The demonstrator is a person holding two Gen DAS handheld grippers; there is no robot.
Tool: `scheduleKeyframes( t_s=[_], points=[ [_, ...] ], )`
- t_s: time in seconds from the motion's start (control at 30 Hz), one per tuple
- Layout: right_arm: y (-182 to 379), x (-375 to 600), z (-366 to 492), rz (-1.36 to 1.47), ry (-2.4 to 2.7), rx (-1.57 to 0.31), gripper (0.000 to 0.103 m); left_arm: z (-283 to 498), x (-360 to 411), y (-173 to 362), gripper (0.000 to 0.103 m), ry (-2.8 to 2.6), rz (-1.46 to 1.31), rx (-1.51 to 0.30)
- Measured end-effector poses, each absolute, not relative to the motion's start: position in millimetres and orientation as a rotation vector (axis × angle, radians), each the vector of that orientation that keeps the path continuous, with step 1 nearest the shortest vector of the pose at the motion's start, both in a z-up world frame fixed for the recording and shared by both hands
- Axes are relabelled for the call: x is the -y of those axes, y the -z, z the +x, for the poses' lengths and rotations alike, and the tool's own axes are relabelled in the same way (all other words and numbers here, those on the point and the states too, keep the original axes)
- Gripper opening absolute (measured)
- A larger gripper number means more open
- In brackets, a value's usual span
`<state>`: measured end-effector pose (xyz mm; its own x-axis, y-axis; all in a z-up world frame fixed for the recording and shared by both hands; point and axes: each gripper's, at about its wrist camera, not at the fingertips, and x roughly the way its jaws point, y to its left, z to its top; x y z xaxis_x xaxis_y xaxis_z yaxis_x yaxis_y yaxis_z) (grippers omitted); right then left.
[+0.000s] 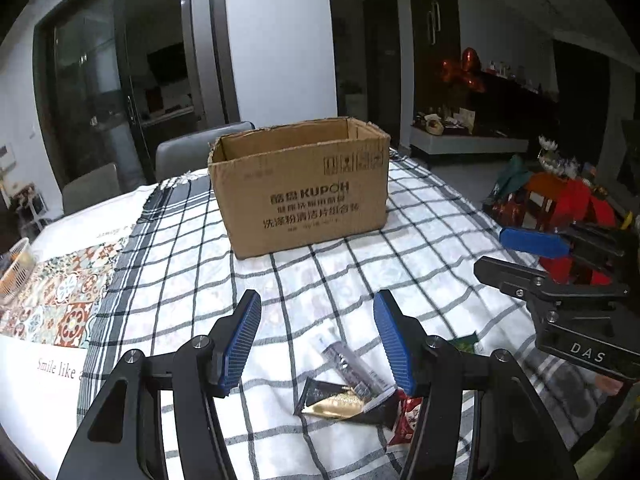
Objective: Organize snacks
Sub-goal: 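Withdraw both tools from the box back to the remaining snacks, then grasp the brown chocolate bar with the left tool while the right tool grasps the green cracker packet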
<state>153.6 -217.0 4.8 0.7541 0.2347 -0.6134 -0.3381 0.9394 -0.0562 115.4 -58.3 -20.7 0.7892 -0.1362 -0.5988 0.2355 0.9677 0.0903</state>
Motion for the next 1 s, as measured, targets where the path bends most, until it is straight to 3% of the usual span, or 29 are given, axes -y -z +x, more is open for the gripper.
scheduleKeyframes(
  t_s=[0.2, 0.3, 1.0],
  points=[
    [19, 224, 149, -0.195, -0.351, -0.689, 0.043, 104, 64, 40, 0.058, 0.178, 0.174, -0.621],
    [29, 225, 144, -0.211, -0.373, -0.695, 0.057, 98, 68, 47, 0.058, 0.166, 0.185, -0.606],
    [84, 215, 146, -0.449, -0.616, -0.787, 0.057, 123, 84, 101, 0.058, 0.18, 0.108, -0.769]
  ],
)
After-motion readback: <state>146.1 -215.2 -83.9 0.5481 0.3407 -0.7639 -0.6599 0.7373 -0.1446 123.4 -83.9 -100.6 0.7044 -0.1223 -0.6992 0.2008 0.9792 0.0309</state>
